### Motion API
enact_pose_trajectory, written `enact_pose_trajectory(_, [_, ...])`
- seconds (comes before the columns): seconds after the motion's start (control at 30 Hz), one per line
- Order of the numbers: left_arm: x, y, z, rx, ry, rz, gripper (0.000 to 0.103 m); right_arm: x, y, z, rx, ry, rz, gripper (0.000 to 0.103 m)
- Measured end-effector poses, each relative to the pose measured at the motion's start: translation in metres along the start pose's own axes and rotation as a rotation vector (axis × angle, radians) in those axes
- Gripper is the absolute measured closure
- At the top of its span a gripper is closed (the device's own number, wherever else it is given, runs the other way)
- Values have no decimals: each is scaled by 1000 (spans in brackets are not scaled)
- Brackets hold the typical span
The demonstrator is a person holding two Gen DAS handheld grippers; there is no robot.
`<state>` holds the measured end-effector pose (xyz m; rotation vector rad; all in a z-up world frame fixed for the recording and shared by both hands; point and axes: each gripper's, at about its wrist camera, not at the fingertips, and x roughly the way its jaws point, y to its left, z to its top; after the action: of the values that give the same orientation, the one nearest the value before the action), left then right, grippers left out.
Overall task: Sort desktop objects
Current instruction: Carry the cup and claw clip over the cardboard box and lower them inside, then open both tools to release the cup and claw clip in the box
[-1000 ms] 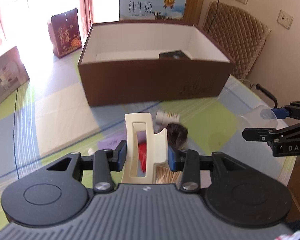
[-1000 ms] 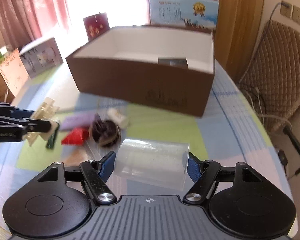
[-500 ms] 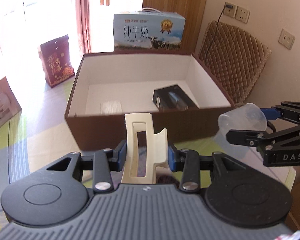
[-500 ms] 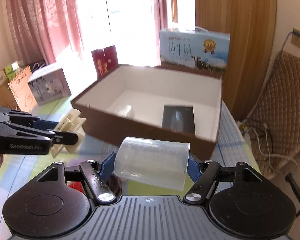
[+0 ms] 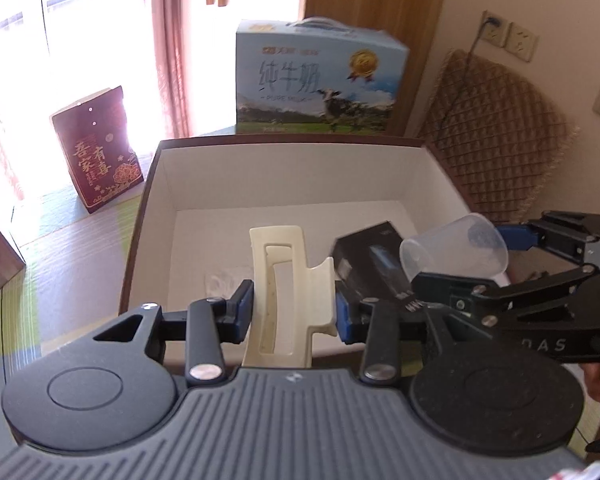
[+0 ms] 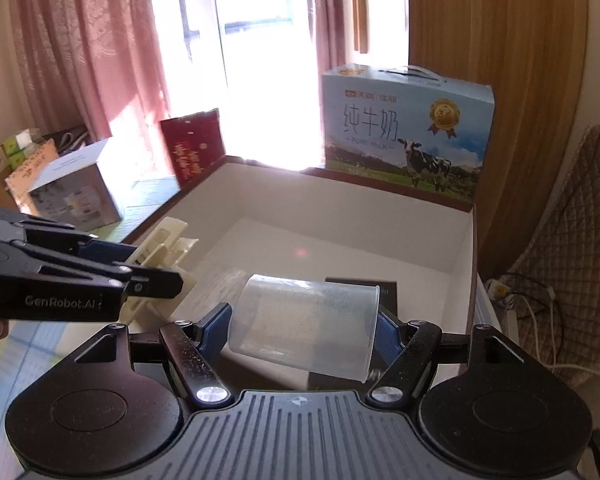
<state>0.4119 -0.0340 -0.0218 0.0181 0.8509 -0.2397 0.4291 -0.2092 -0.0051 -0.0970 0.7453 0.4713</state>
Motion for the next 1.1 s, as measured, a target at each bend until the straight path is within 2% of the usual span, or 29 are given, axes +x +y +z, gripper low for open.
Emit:
enact_pose_trajectory(0.3, [72, 22, 42, -23, 87, 48, 68, 65, -33, 37, 37, 56, -28, 33])
enact_pose_trajectory(0.53, [118, 30, 58, -17, 154, 94, 68, 102, -52, 49, 41, 89, -58, 33])
enact_pose_trajectory(0.77, [158, 28, 64, 76, 198, 178, 68, 120, -66, 52, 41, 123, -94, 33])
enact_pose_trajectory(0.97, [175, 31, 67, 83, 205, 217, 68, 127, -73, 51, 44, 141, -107, 33])
enact_pose_trajectory(1.1, [180, 32, 68, 73, 205, 217, 66, 133, -77, 50, 44, 151, -115, 33])
